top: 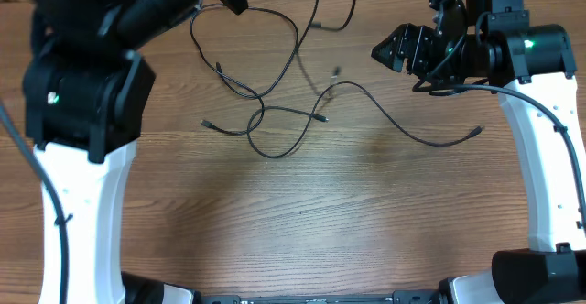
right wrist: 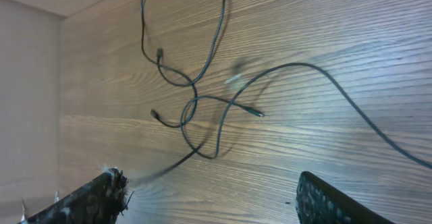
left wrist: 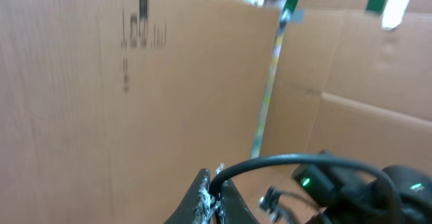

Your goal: Untangle cables

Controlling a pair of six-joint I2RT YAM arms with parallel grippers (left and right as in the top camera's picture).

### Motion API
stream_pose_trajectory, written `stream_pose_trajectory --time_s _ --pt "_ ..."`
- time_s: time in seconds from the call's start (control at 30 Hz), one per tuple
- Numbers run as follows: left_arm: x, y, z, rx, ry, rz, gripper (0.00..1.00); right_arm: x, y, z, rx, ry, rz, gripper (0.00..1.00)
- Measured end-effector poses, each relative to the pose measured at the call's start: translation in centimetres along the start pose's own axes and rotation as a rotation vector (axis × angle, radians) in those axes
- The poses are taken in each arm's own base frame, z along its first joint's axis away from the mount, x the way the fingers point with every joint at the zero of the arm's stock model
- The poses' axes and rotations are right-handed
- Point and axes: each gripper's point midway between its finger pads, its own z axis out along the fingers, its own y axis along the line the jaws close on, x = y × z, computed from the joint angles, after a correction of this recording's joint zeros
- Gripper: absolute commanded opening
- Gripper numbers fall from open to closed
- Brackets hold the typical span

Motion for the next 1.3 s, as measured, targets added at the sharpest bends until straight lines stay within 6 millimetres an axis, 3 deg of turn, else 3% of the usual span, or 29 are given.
stream_pose_trajectory --time_s 0.17,0.27,0.37,0.53,0.77,0.93,1.07,1.3 --pt "-3.1 -2.3 -2.9 0.012 -0.076 -0.010 0.04 -0.9 -1.6 -0.7 0.022 -0.027 0.034 0.79" --pt "-2.4 -2.3 -3.4 -0.011 -0.039 -0.037 0.04 -1.0 -1.8 -0.8 0.025 -0.030 0.037 0.79" --pt "-0.1 -0.9 -3.3 -0.079 0.042 -0.083 0.04 -0.9 -1.8 -0.8 0.026 -0.028 0.027 0.79" --pt "2.9 3.3 -3.7 -0.247 0.142 -0.110 0.04 -0.6 -1.9 -0.8 0.029 -0.017 0.023 0.79" --pt "3.6 9.9 -7.3 -0.495 0.166 -0.119 0.04 -0.4 -1.9 -0.8 0.032 -0.007 0.024 0.79" --pt "3.2 14.4 -11.1 -0.671 0.156 -0.125 0.04 -0.2 -2.0 -0.8 0.035 -0.001 0.028 0.79" --pt "2.8 17.9 -15.3 -0.821 0.142 -0.135 0.04 -0.2 -2.0 -0.8 0.036 0.000 0.028 0.79" --pt "2.9 21.7 -21.6 -1.055 0.142 -0.157 0.04 -0.2 -2.0 -0.8 0.036 0.001 0.028 0.79"
